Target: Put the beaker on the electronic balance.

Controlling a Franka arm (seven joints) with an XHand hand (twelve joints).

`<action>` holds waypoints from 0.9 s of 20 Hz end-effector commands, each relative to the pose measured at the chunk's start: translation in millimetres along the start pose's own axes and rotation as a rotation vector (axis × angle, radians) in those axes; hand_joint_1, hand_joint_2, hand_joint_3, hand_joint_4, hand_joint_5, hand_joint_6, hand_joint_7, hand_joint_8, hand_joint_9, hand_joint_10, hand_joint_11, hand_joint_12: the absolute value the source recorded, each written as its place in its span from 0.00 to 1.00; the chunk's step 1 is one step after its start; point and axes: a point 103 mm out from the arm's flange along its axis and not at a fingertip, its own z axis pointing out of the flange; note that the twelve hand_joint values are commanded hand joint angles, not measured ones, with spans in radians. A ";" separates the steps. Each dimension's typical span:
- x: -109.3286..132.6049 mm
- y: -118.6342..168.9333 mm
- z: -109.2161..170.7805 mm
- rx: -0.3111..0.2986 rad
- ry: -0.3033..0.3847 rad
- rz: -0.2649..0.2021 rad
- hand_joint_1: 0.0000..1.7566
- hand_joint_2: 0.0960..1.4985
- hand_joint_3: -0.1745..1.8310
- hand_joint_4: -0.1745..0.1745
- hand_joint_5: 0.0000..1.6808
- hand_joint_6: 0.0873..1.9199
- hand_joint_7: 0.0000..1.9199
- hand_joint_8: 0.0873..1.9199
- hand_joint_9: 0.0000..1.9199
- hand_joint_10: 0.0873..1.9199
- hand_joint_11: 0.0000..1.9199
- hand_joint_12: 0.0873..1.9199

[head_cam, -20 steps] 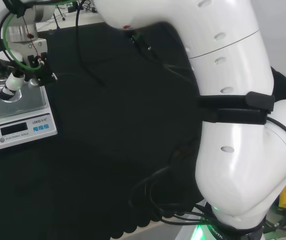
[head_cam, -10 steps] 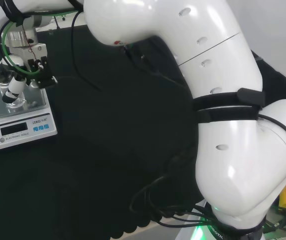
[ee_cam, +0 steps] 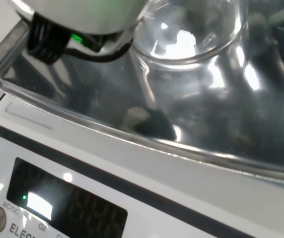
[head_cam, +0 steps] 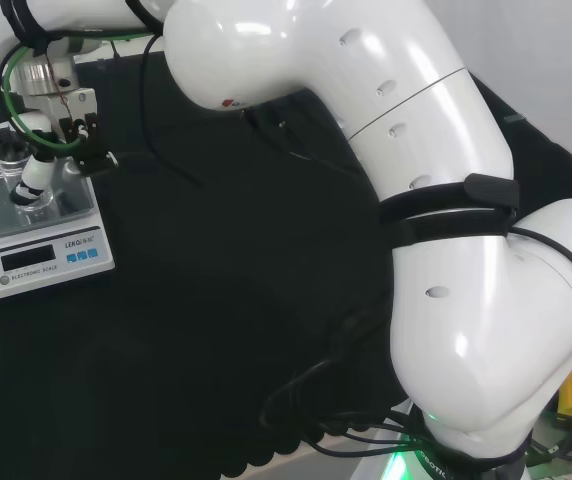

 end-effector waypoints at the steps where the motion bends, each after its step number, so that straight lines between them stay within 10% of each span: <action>1: -3.2 -8.9 -14.7 -0.076 0.018 -0.027 0.48 0.32 0.33 0.64 0.01 0.00 0.06 0.46 0.18 0.45 0.05 0.78; 18: -26.2 -72.7 -51.6 -0.150 0.018 0.006 0.39 0.40 0.14 0.79 0.00 0.00 0.00 0.15 0.01 0.45 0.00 0.67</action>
